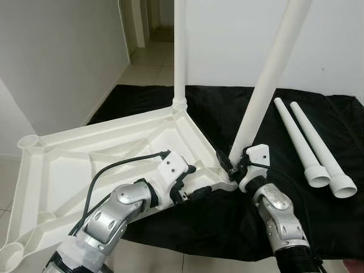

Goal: Building children table

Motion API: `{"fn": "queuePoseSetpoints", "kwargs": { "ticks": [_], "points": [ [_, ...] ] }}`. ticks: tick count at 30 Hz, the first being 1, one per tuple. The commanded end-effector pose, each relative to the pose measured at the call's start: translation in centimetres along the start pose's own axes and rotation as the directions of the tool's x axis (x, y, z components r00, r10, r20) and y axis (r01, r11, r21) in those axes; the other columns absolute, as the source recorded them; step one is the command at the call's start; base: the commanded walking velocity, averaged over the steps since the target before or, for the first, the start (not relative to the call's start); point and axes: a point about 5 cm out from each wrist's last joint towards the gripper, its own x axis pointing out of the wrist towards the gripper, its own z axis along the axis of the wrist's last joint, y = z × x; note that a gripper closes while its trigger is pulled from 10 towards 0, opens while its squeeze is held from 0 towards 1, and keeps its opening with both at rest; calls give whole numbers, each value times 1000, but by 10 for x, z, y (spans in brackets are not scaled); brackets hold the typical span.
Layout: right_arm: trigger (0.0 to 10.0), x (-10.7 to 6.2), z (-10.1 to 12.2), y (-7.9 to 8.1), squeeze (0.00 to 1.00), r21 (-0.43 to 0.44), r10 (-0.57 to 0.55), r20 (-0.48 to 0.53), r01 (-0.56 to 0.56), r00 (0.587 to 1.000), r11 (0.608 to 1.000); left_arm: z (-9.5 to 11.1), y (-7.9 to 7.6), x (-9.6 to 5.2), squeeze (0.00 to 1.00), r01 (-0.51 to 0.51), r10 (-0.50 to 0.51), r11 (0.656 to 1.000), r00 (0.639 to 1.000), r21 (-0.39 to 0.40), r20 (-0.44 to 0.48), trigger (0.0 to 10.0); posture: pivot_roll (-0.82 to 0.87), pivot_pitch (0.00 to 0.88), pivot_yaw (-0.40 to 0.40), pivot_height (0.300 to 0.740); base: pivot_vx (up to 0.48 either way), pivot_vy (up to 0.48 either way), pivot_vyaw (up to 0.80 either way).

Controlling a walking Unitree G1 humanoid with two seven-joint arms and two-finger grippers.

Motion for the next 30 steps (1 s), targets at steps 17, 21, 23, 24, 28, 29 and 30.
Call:
{"fn": "queuePoseSetpoints", "kwargs": {
  "ticks": [17,21,23,24,28,29,30],
  "points": [
    [10000,-14,-19,14,0,78,-425,-119,435,898,897,-12,-1,-6,0,44,-44,999,999,-20,-12,10000,-114,0,48,740,0,0,0],
    [10000,-13,-13,19,596,101,-388,-86,396,917,913,-11,-3,-6,0,47,-47,998,999,-29,-5,10000,-112,0,49,740,0,0,0],
    [10000,-15,-10,18,1000,91,-356,-61,360,933,928,-12,-5,-7,0,54,-54,998,999,-31,-7,10000,-110,0,51,740,0,0,0],
    [10000,-15,-10,18,1000,91,-356,-61,360,933,928,-12,-5,-7,0,54,-54,998,999,-31,-7,10000,-110,0,51,740,0,0,0],
    [10000,-16,-6,12,1000,60,-316,-30,317,948,946,-13,-5,-8,0,55,-55,998,998,-30,-11,10000,-111,0,56,740,0,0,0],
    [10000,-16,-6,12,1000,60,-316,-30,317,948,946,-13,-5,-8,0,55,-55,998,998,-30,-11,10000,-111,0,56,740,0,0,0],
    [10000,-16,-3,7,1000,57,-274,-13,274,962,960,-13,-4,-8,0,53,-53,998,999,-29,-11,10000,-114,0,59,740,0,0,0]
  ]
}}
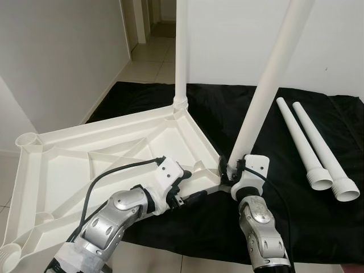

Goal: Building children table

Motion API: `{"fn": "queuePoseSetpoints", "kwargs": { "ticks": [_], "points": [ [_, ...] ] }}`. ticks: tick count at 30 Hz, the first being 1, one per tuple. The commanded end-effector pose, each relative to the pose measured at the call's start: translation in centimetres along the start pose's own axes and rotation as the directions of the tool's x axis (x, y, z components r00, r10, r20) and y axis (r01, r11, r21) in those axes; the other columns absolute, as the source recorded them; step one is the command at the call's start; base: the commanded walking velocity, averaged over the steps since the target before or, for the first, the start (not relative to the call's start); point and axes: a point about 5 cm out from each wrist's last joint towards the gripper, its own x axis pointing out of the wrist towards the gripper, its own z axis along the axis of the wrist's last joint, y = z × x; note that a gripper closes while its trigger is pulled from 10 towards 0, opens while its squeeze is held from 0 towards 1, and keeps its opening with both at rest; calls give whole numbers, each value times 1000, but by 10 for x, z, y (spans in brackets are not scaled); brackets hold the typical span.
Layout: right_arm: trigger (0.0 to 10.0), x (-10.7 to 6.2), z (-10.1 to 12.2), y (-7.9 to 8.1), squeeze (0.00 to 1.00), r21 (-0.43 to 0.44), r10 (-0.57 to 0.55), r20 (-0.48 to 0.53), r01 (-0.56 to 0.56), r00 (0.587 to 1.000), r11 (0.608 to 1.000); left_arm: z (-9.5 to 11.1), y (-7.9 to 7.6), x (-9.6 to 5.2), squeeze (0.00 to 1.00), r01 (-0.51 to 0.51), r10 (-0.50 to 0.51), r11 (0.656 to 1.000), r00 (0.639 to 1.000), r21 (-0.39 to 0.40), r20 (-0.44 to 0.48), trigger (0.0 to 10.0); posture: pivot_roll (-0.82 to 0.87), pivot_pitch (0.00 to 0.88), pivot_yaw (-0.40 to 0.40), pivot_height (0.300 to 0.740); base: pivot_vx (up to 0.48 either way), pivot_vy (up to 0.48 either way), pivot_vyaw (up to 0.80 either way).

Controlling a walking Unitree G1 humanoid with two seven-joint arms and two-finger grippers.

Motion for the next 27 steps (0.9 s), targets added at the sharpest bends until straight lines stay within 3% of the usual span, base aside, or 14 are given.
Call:
{"fn": "queuePoseSetpoints", "kwargs": {
  "ticks": [1,8,14,15,16,19,20,21,22,23,24,27],
  "points": [
    [10000,1,5,-4,0,21,85,21,-86,996,996,1,-2,-2,0,73,-73,997,997,5,-3,10000,-117,0,63,740,0,0,0],
    [10000,8,16,-12,0,-51,374,40,-372,927,927,4,0,-1,0,71,-71,997,997,9,7,10000,-120,0,72,740,0,0,0],
    [10000,18,20,-17,0,-126,495,13,-489,869,863,4,-2,0,0,81,-81,997,997,3,6,10000,-131,0,87,740,0,0,0],
    [10000,25,23,-19,0,-156,566,-10,-560,825,814,6,-4,3,0,100,-100,995,995,11,7,10000,-131,0,91,740,0,0,0],
    [10000,25,23,-19,0,-156,566,-10,-560,825,814,6,-4,3,0,100,-100,995,995,11,7,10000,-131,0,91,740,0,0,0],
    [10000,31,23,-22,0,-178,630,-55,-629,775,757,9,-4,6,0,113,-114,993,993,24,10,10000,-130,0,94,740,0,0,0],
    [7882,32,22,-23,0,-182,640,-68,-640,765,746,10,-2,6,0,112,-112,993,994,29,10,10000,-127,0,97,740,0,0,0],
    [7882,33,21,-24,0,-185,649,-76,-650,757,737,11,-1,6,0,110,-111,993,994,32,11,10000,-127,0,97,740,0,0,0],
    [7098,34,21,-25,0,-186,655,-83,-658,751,730,12,0,7,0,107,-108,994,994,34,12,10000,-127,0,97,740,0,0,0],
    [4353,34,20,-26,0,-195,660,-92,-664,745,722,12,2,7,0,103,-103,994,995,36,14,10000,-127,0,96,740,0,0,0],
    [0,34,20,-27,0,-198,662,-99,-666,743,719,14,3,7,0,96,-97,995,995,34,18,10000,-128,0,93,740,0,0,0],
    [0,35,19,-30,0,-197,662,-104,-668,742,717,15,4,8,0,88,-89,996,996,32,25,10000,-128,0,93,740,0,0,0]
  ]
}}
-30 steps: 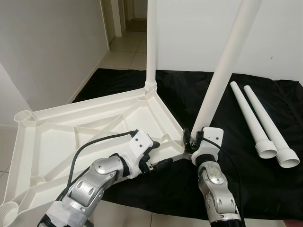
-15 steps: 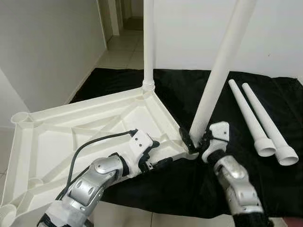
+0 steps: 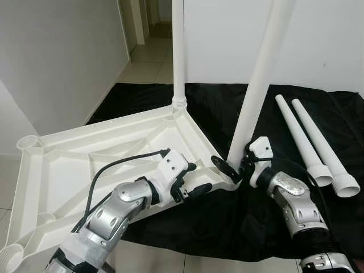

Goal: Building children table

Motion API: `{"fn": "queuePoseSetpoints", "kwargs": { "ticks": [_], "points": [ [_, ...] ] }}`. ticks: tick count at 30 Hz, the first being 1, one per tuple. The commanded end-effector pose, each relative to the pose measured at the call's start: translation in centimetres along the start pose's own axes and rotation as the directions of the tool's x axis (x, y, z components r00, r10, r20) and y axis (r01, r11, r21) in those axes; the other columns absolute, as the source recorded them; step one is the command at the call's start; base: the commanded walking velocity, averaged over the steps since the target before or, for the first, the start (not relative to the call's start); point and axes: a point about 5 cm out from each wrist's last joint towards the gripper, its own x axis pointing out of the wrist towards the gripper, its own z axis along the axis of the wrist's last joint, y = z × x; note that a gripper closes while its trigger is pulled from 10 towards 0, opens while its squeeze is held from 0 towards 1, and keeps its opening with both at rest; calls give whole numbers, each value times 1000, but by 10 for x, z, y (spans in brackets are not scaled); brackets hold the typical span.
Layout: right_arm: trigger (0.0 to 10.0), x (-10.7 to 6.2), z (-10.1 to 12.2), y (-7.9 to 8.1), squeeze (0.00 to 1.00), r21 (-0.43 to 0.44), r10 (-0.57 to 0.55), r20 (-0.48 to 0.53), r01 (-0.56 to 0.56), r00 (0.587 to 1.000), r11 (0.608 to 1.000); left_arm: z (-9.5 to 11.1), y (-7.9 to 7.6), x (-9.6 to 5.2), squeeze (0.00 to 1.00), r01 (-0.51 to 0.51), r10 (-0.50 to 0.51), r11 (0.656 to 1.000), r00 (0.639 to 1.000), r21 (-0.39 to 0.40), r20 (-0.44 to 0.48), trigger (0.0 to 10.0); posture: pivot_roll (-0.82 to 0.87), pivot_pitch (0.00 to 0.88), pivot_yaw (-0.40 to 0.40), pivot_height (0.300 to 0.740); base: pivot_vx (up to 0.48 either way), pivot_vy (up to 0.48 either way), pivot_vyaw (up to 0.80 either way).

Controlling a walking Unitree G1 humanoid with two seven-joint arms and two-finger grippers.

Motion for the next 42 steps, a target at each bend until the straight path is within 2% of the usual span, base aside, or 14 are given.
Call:
{"fn": "queuePoseSetpoints", "kwargs": {
  "ticks": [1,11,12,16,20,23,30,32,34,36,37,39,40,42],
  "points": [
    [0,1,-1,0,0,0,18,-2,-18,1000,1000,0,-1,0,0,76,-76,997,997,-10,-2,10000,-129,0,90,740,0,0,0],
    [0,-5,-5,-1,0,25,25,0,-25,1000,999,-1,-4,0,0,77,-77,997,997,-17,2,10000,-131,0,90,740,0,0,0],
    [10000,-6,-7,-1,0,36,10,0,-10,1000,999,-2,-5,0,0,79,-79,997,997,-19,0,10000,-130,0,90,740,0,0,0],
    [10000,-8,-8,-1,0,41,-35,-11,35,999,999,-2,-6,0,0,83,-83,996,997,-20,-3,10000,-120,0,78,740,0,0,0],
    [10000,-6,-12,-3,0,136,-206,-55,212,977,968,-3,-8,-3,0,71,-71,997,997,-31,-8,10000,-109,0,69,740,0,0,0],
    [10000,-5,-11,0,0,123,-220,-52,225,974,967,-5,-9,-4,0,66,-66,997,998,-44,-9,10000,-107,0,65,740,0,0,0],
    [10000,0,-6,5,0,164,-396,-54,399,917,902,-8,-16,-6,0,67,-68,996,998,-54,-11,10000,-98,0,51,740,0,0,0],
    [10000,1,-10,13,0,175,-493,-85,500,866,848,-8,-14,-5,0,36,-37,997,999,-64,-1,10000,-90,0,37,740,0,0,0],
    [10000,1,-10,13,0,175,-493,-85,500,866,848,-8,-14,-5,0,36,-37,997,999,-64,-1,10000,-90,0,37,740,0,0,0],
    [10000,3,-14,24,0,196,-621,-145,637,770,745,-8,-14,-5,0,21,-22,998,1000,-59,-2,10000,-72,0,19,740,0,0,0],
    [10000,3,-14,24,0,196,-621,-145,637,770,745,-8,-14,-5,0,21,-22,998,1000,-59,-2,10000,-72,0,19,740,0,0,0],
    [10000,4,-12,28,0,208,-696,-157,712,701,670,-8,-12,-8,0,10,-11,999,1000,-47,-8,10000,-69,0,25,740,0,0,0],
    [10000,4,-12,28,0,208,-696,-157,712,701,670,-8,-12,-8,0,10,-11,999,1000,-47,-8,10000,-69,0,25,740,0,0,0],
    [10000,7,-9,33,0,232,-729,-152,741,668,630,-7,-8,-9,0,-5,4,999,1000,-40,-11,10000,-69,0,25,740,0,0,0]
  ]
}}
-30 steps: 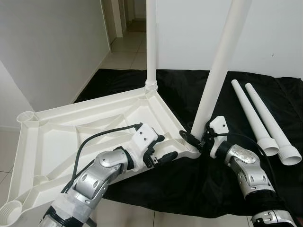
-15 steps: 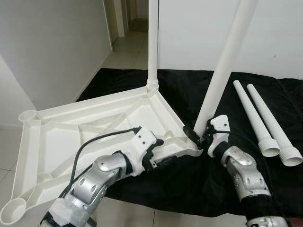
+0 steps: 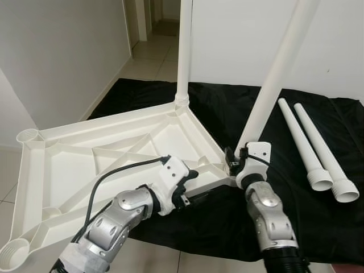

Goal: Building children table

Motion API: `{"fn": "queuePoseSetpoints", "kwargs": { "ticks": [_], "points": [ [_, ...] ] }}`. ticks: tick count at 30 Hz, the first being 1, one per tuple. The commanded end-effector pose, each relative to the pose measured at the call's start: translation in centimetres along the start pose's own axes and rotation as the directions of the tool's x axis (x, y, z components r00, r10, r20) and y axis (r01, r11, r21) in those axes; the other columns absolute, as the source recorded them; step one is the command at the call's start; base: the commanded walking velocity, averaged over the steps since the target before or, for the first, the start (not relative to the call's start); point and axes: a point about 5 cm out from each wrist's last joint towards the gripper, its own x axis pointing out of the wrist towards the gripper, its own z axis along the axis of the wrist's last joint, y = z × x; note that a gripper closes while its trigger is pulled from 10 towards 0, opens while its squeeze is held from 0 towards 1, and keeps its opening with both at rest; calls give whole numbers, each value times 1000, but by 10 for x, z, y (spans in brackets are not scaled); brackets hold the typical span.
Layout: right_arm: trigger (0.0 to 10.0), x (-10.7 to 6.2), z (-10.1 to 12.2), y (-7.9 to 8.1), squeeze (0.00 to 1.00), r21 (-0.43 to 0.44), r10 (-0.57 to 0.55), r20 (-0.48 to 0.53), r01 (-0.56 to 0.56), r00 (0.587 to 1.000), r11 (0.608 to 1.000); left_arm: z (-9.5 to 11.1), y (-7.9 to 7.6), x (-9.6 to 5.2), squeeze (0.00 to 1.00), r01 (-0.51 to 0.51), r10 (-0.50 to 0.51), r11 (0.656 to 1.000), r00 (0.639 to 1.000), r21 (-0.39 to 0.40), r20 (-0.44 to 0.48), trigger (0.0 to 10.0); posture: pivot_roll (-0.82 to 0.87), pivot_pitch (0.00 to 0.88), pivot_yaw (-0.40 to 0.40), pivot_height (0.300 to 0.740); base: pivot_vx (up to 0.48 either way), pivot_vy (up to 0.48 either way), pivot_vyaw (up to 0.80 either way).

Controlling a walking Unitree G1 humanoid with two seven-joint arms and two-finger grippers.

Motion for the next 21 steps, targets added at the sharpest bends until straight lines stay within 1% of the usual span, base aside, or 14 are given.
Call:
{"fn": "queuePoseSetpoints", "kwargs": {
  "ticks": [1,3,6,9,10,11,13,14,16,17,18,21],
  "points": [
    [10000,-4,-10,-5,0,48,-77,-54,80,996,996,0,3,-3,0,-5,5,1000,1000,9,-3,10000,-69,0,25,740,0,0,0],
    [10000,-4,-9,0,0,79,-144,-54,148,988,986,3,5,-3,0,-11,11,1000,1000,16,2,10000,-62,0,29,740,0,0,0],
    [10000,-4,-7,4,0,96,-165,-49,170,985,981,6,6,-3,0,-3,3,1000,1000,27,5,10000,-65,0,35,740,0,0,0],
    [10000,-4,-5,3,0,95,-164,-44,167,986,981,6,6,-3,0,1,-1,1000,1000,29,6,10000,-68,0,38,740,0,0,0],
    [10000,-4,-3,3,467,102,-151,-34,154,988,983,6,6,-3,0,4,-4,999,1000,32,4,10000,-72,0,43,740,0,0,0],
    [10000,-5,-1,3,1000,104,-133,-17,134,991,986,7,6,-3,0,5,-5,999,1000,34,3,10000,-74,0,45,740,0,0,0],
    [10000,-6,1,3,1000,116,-118,-7,118,993,986,7,6,-2,0,5,-5,999,1000,36,3,10000,-74,0,45,740,0,0,0],
    [10000,-7,8,-1,1000,104,-99,29,96,995,990,8,7,-2,0,-3,2,999,1000,34,8,10000,-77,0,45,740,0,0,0],
    [10000,-7,8,-1,1000,104,-99,29,96,995,990,8,7,-2,0,-3,2,999,1000,34,8,10000,-77,0,45,740,0,0,0],
    [10000,-8,11,-6,0,94,-58,53,53,997,994,8,8,-1,0,-10,9,999,1000,31,13,10000,-87,0,47,740,0,0,0],
    [10000,-8,11,-6,0,94,-58,53,53,997,994,8,8,-1,0,-10,9,999,1000,31,13,10000,-87,0,47,740,0,0,0],
    [10000,-8,14,-13,0,49,61,68,-65,996,997,8,7,0,0,-11,10,1000,1000,28,19,10000,-91,0,46,740,0,0,0]
  ]
}}
